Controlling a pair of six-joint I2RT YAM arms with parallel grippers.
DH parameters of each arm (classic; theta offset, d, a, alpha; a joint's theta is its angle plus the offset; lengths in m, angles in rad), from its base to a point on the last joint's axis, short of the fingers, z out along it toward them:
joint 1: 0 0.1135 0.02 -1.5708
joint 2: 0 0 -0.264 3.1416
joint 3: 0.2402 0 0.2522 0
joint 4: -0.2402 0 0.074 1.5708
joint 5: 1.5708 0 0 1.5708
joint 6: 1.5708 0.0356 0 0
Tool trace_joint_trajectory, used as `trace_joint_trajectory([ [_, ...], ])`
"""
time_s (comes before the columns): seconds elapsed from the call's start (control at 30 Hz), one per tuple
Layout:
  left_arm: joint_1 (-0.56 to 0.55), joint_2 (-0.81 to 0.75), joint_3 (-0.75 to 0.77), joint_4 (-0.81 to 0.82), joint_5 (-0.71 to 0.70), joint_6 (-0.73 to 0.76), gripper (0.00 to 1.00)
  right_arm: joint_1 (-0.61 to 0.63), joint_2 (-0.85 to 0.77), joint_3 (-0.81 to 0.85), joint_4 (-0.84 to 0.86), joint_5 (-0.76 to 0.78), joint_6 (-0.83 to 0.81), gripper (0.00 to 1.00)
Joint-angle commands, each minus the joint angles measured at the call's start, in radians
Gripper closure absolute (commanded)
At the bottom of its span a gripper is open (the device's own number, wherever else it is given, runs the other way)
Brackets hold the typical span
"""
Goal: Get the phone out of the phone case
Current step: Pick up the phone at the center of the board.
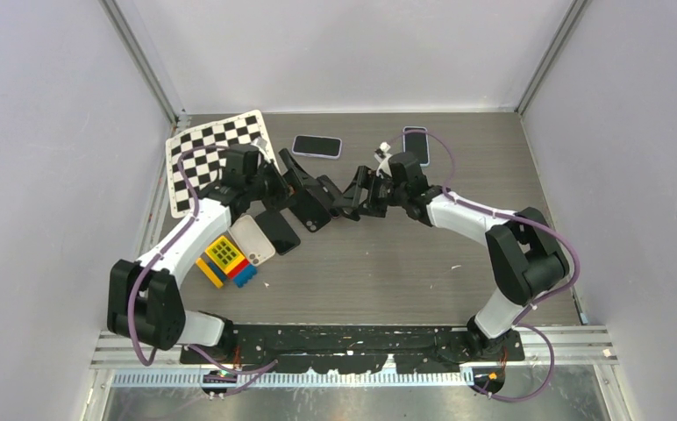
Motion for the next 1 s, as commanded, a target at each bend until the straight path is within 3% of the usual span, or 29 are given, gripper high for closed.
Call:
trace_joint_trajectory([
  [0.0, 0.004, 0.053, 0.013, 0.031, 0.027, -0.086, 0.01, 0.026, -0.026, 0.048, 0.123, -0.065, 0.018, 0.78],
  [0.2, 0.005, 0.102, 0.008, 0.028, -0.013, -0.217, 0.04, 0.085, 0.001, 0.074, 0.136, -0.085, 0.007, 0.78],
  [0.3, 0.004, 0.12, 0.011, -0.01, -0.05, -0.262, 0.11, 0.125, 0.011, 0.115, 0.081, -0.058, -0.041, 0.78],
  [0.57, 0.004, 0.143, 0.011, -0.071, -0.075, -0.238, 0.54, 0.177, 0.03, 0.19, -0.002, -0.006, -0.129, 0.78],
  [0.77, 0.004, 0.124, 0.001, -0.064, -0.08, -0.247, 0.95, 0.183, 0.052, 0.217, -0.021, 0.007, -0.146, 0.76],
  [0.83, 0.004, 0.125, 0.006, -0.054, -0.076, -0.241, 1.0, 0.183, 0.055, 0.224, -0.03, 0.01, -0.146, 0.7],
  [0.9, 0.004, 0.125, 0.009, -0.034, -0.068, -0.23, 1.0, 0.183, 0.052, 0.229, -0.04, 0.001, -0.152, 0.49],
  [0.93, 0.004, 0.124, 0.009, -0.013, -0.061, -0.219, 1.0, 0.183, 0.047, 0.224, -0.039, -0.001, -0.156, 0.33],
  [0.97, 0.005, 0.12, 0.009, 0.017, -0.053, -0.205, 1.0, 0.182, 0.034, 0.22, -0.037, 0.003, -0.157, 0.27],
])
